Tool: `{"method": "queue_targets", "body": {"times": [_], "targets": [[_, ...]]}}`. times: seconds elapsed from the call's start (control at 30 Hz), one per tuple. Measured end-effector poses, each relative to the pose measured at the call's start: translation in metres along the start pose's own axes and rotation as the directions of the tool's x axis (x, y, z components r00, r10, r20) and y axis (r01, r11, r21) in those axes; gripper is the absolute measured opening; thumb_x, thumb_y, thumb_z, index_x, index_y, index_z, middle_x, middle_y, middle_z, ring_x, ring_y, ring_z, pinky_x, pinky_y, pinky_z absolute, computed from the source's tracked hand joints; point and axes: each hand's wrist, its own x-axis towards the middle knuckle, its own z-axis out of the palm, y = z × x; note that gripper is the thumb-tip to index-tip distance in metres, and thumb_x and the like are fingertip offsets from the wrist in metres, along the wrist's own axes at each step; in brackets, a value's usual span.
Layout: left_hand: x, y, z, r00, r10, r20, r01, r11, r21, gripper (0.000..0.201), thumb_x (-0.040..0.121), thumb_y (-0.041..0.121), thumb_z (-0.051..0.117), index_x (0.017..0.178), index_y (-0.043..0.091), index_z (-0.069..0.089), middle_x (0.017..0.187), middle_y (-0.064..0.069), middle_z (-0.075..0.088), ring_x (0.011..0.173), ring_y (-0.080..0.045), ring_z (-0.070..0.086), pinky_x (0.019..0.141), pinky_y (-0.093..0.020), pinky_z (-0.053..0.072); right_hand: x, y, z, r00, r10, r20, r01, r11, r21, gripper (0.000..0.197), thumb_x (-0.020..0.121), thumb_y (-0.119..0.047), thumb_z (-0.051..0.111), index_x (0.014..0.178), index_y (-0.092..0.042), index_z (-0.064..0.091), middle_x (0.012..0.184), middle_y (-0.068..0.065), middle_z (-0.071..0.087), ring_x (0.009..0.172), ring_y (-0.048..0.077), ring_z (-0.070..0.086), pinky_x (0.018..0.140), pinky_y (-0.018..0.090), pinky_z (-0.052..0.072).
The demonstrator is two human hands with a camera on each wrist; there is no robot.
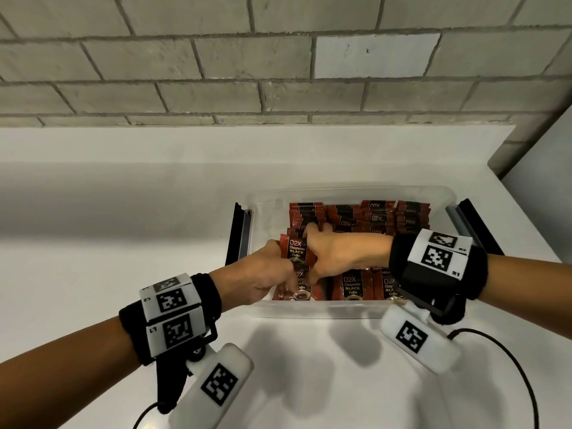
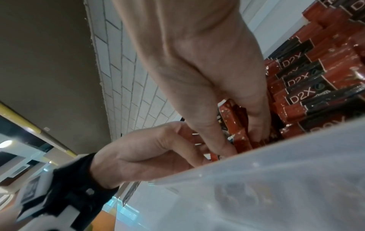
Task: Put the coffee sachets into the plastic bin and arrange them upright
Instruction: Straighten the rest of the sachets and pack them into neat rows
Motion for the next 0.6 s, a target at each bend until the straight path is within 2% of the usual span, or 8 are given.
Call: {"method": "queue_targets", "body": {"times": [0.07, 0.13, 0.2, 0.37, 0.43, 0.5, 0.53, 0.6], "targets": [[0.003, -0.002, 0.000, 1.000, -0.001, 0.007, 0.001, 0.999, -0.043, 0.061, 0.063, -0.024, 0.053, 0.121, -0.005, 0.049, 0.101, -0.023, 0.062, 0.090, -0.031, 0.062, 0.062, -0.026, 0.053, -0.002, 0.001, -0.002, 1.000, -0.008, 0.027, 0.009, 0.999, -0.032, 0.109, 0.079, -0.034, 0.074, 0.150, -0.009, -0.004, 0.154, 0.022, 0.004, 0.133, 0.035, 0.033, 0.101, 0.034, 0.043], [0.005, -0.004, -0.001, 1.000, -0.021, 0.007, 0.022, 0.998, -0.065, 0.064, 0.064, -0.029, 0.048, 0.123, -0.002, 0.049, 0.110, -0.024, 0.062, 0.103, -0.034, 0.061, 0.076, -0.032, 0.055, -0.005, 0.002, -0.006, 0.998, -0.026, 0.055, 0.027, 0.999, -0.026, 0.110, 0.077, -0.038, 0.076, 0.150, -0.012, -0.001, 0.154, 0.020, 0.007, 0.134, 0.032, 0.031, 0.105, 0.033, 0.040], [0.008, -0.007, -0.003, 0.999, -0.038, 0.004, 0.038, 0.997, -0.073, 0.072, 0.060, -0.027, 0.046, 0.127, -0.001, 0.043, 0.115, -0.025, 0.060, 0.107, -0.035, 0.060, 0.081, -0.036, 0.055, -0.008, 0.005, -0.012, 0.997, -0.032, 0.069, 0.031, 0.999, 0.020, 0.107, 0.077, -0.038, 0.075, 0.151, -0.014, 0.001, 0.155, 0.019, 0.007, 0.137, 0.031, 0.026, 0.107, 0.030, 0.035], [0.008, -0.007, -0.003, 0.997, -0.072, -0.014, 0.071, 0.995, -0.077, 0.061, 0.072, -0.026, 0.036, 0.122, 0.008, 0.041, 0.125, -0.023, 0.054, 0.116, -0.034, 0.054, 0.096, -0.042, 0.049, -0.009, 0.014, -0.019, 0.988, -0.020, 0.152, -0.011, 0.980, 0.199, 0.093, 0.082, -0.028, 0.068, 0.150, -0.008, 0.007, 0.147, 0.013, 0.033, 0.129, 0.026, 0.040, 0.110, 0.037, 0.037], [0.006, -0.005, -0.001, 0.996, -0.089, -0.007, 0.088, 0.993, -0.078, 0.054, 0.073, -0.025, 0.033, 0.109, 0.014, 0.045, 0.121, -0.022, 0.054, 0.115, -0.032, 0.053, 0.091, -0.038, 0.050, -0.012, 0.017, -0.022, 0.988, -0.025, 0.155, -0.010, 0.974, 0.225, 0.080, 0.091, -0.025, 0.058, 0.150, -0.005, 0.008, 0.154, 0.012, 0.023, 0.137, 0.027, 0.031, 0.115, 0.037, 0.028], [0.002, -0.001, 0.000, 0.994, -0.106, 0.019, 0.107, 0.990, -0.094, 0.048, 0.073, -0.025, 0.028, 0.093, 0.013, 0.048, 0.102, -0.019, 0.054, 0.102, -0.028, 0.054, 0.078, -0.030, 0.048, -0.014, 0.019, -0.024, 0.989, -0.018, 0.144, -0.019, 0.968, 0.250, 0.066, 0.097, -0.019, 0.048, 0.150, -0.005, 0.012, 0.157, 0.010, 0.016, 0.143, 0.024, 0.020, 0.117, 0.034, 0.020], [0.000, 0.000, 0.001, 0.994, -0.105, 0.040, 0.108, 0.989, -0.097, 0.049, 0.072, -0.025, 0.024, 0.094, 0.009, 0.051, 0.096, -0.017, 0.052, 0.099, -0.027, 0.054, 0.075, -0.028, 0.046, -0.015, 0.020, -0.024, 0.988, -0.018, 0.156, -0.023, 0.966, 0.258, 0.060, 0.098, -0.015, 0.044, 0.149, -0.005, 0.016, 0.157, 0.010, 0.017, 0.144, 0.023, 0.019, 0.117, 0.033, 0.018], [-0.001, 0.001, 0.002, 0.991, -0.118, 0.054, 0.123, 0.987, -0.099, 0.053, 0.071, -0.026, 0.022, 0.103, 0.000, 0.055, 0.099, -0.017, 0.053, 0.108, -0.031, 0.055, 0.080, -0.030, 0.047, -0.017, 0.019, -0.024, 0.980, -0.020, 0.197, -0.036, 0.961, 0.275, 0.051, 0.098, -0.009, 0.040, 0.147, -0.003, 0.025, 0.156, 0.010, 0.023, 0.143, 0.021, 0.021, 0.118, 0.034, 0.018]]}}
